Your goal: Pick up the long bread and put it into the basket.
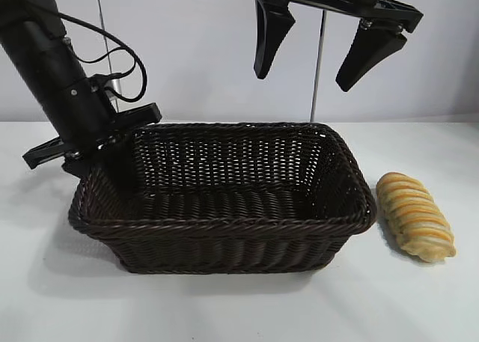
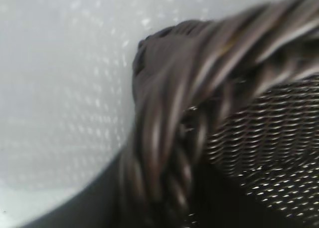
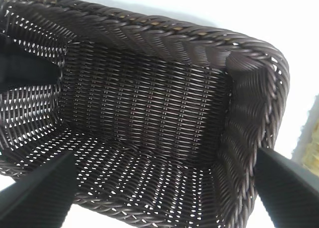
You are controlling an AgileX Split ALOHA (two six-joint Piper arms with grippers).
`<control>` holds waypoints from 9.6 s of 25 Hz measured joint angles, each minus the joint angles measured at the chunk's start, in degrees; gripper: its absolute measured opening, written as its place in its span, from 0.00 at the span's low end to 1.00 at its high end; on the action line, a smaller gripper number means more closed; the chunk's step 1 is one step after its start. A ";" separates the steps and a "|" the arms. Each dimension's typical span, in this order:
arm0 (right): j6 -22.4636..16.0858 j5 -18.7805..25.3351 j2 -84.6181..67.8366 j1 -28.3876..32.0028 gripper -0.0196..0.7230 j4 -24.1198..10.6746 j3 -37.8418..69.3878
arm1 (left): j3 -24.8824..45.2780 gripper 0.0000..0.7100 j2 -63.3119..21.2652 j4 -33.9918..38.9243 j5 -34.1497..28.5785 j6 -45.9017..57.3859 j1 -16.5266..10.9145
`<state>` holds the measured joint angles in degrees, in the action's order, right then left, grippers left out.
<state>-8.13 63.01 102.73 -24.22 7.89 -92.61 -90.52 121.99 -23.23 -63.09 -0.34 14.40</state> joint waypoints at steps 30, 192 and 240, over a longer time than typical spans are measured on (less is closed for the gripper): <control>0.00 0.11 0.00 0.00 0.96 0.00 0.00 | 4.77 0.94 -17.45 -0.11 -2.58 7.31 1.23; 49.42 -18.97 5.46 1.08 0.88 14.11 9.54 | 4.83 0.94 -17.45 -0.27 1.41 7.48 1.23; -8.30 -0.14 -5.69 1.08 0.88 -7.47 9.23 | 4.83 0.94 -17.45 0.01 1.73 7.45 1.23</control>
<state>-16.44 62.87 97.04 -23.14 0.42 -83.38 -85.70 104.54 -23.22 -61.36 7.11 15.63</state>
